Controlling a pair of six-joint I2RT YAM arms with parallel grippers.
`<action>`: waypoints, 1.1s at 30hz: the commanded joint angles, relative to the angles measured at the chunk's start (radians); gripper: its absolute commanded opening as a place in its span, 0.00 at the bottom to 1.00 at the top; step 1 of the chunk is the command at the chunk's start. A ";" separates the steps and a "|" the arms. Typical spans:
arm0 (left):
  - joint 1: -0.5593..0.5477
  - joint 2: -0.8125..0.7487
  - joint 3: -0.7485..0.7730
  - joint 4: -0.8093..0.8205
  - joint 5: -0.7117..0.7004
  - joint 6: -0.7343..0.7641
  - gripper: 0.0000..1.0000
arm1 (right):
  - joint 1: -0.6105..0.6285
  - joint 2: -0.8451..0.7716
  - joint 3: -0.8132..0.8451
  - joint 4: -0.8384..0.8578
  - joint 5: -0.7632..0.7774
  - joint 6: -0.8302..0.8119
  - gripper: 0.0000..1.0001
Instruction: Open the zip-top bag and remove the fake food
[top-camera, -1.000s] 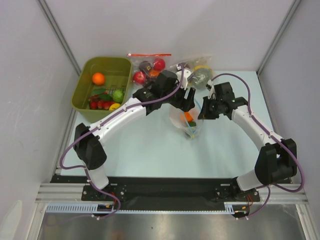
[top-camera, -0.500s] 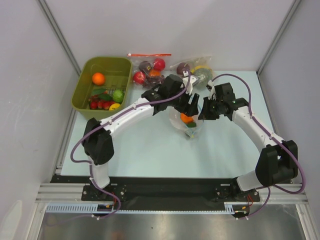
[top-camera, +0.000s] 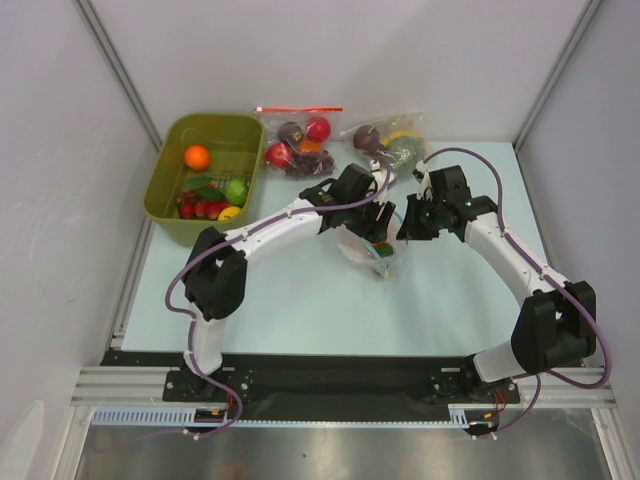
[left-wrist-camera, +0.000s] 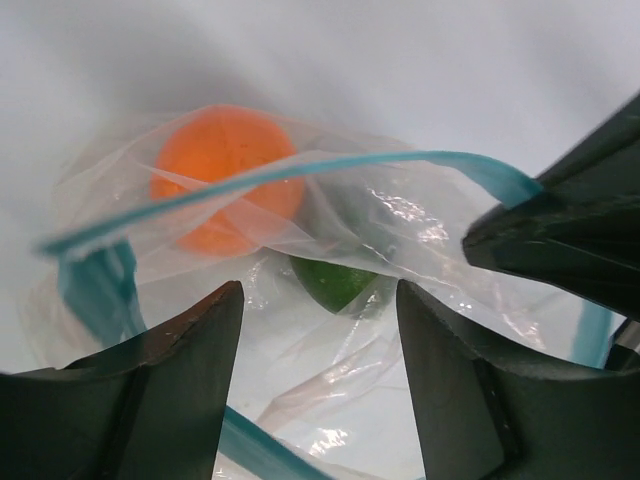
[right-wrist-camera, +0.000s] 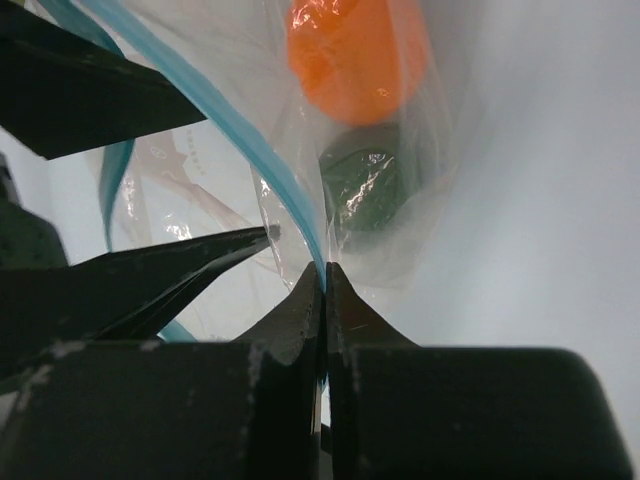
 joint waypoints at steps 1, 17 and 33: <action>-0.011 0.028 0.019 -0.007 -0.020 0.017 0.68 | -0.004 -0.027 0.021 -0.005 -0.001 -0.012 0.00; -0.016 0.147 0.054 0.030 -0.221 -0.015 0.84 | -0.006 -0.006 0.046 0.005 -0.036 -0.010 0.00; -0.011 0.150 -0.044 0.309 0.006 0.011 0.95 | -0.124 0.030 0.029 0.093 -0.281 0.059 0.00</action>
